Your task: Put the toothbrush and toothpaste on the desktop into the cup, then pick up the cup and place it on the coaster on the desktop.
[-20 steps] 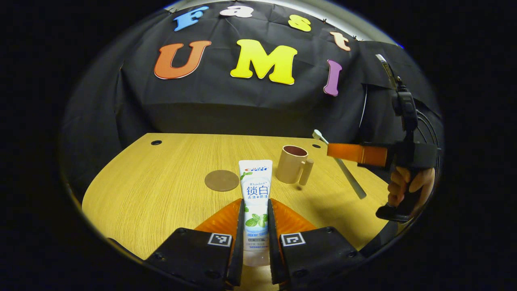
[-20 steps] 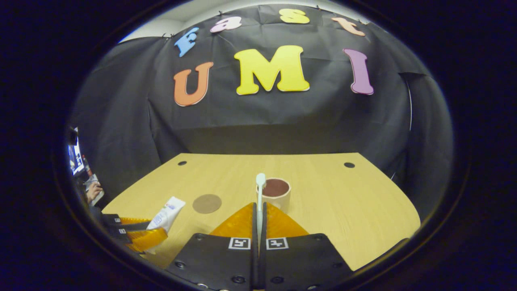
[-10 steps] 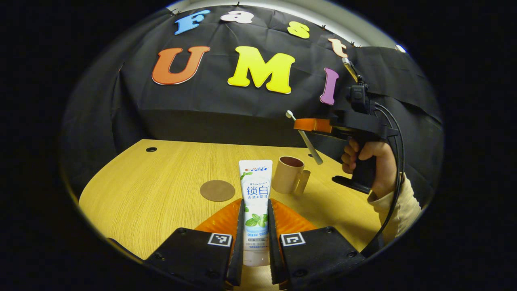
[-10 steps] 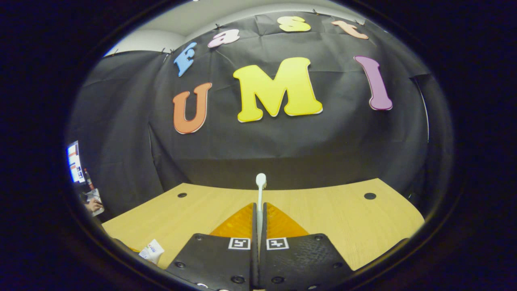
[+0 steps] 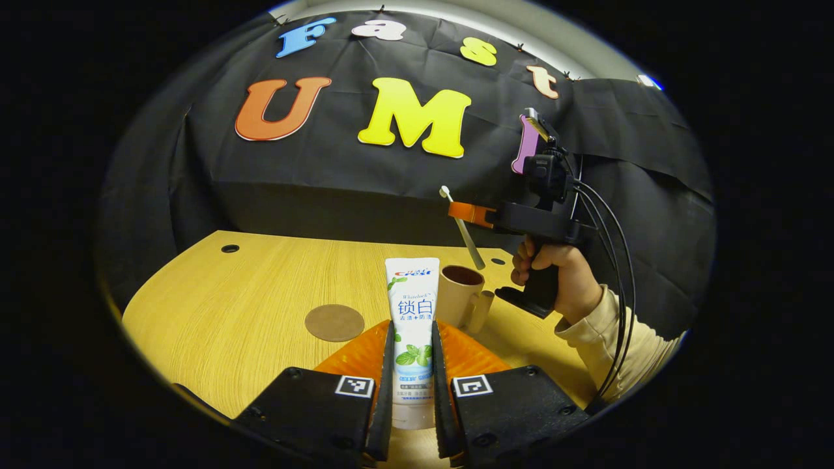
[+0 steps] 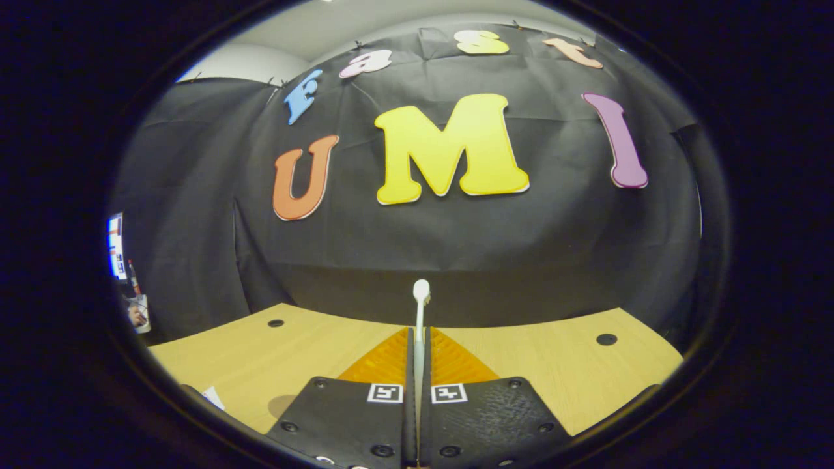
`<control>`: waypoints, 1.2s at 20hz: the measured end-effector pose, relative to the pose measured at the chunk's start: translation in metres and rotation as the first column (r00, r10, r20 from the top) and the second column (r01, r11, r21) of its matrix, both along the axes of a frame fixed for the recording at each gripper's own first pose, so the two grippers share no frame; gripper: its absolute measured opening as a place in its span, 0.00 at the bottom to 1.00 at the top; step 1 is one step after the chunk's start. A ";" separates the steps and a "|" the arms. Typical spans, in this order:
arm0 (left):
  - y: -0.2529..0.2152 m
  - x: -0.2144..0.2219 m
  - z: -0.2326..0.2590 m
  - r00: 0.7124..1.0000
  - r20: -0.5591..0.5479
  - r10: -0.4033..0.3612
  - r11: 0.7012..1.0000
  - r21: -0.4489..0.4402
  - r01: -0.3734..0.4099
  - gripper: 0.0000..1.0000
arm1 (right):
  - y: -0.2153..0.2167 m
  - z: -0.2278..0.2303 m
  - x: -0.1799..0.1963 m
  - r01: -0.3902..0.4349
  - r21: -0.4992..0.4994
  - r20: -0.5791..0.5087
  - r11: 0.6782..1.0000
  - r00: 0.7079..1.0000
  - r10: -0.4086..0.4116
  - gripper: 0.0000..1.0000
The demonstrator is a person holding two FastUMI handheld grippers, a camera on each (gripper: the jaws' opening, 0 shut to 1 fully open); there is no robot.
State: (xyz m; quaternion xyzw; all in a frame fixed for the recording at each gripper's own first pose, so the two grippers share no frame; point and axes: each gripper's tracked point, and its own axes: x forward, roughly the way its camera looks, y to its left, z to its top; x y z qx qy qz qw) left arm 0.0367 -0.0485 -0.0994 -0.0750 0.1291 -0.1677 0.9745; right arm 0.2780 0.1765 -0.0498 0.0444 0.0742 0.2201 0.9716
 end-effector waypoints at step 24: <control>-0.051 0.078 0.061 0.988 0.153 0.007 0.999 0.048 -0.015 0.30 | -0.074 -0.048 -0.039 -0.027 -0.038 -0.070 0.999 0.997 0.024 0.98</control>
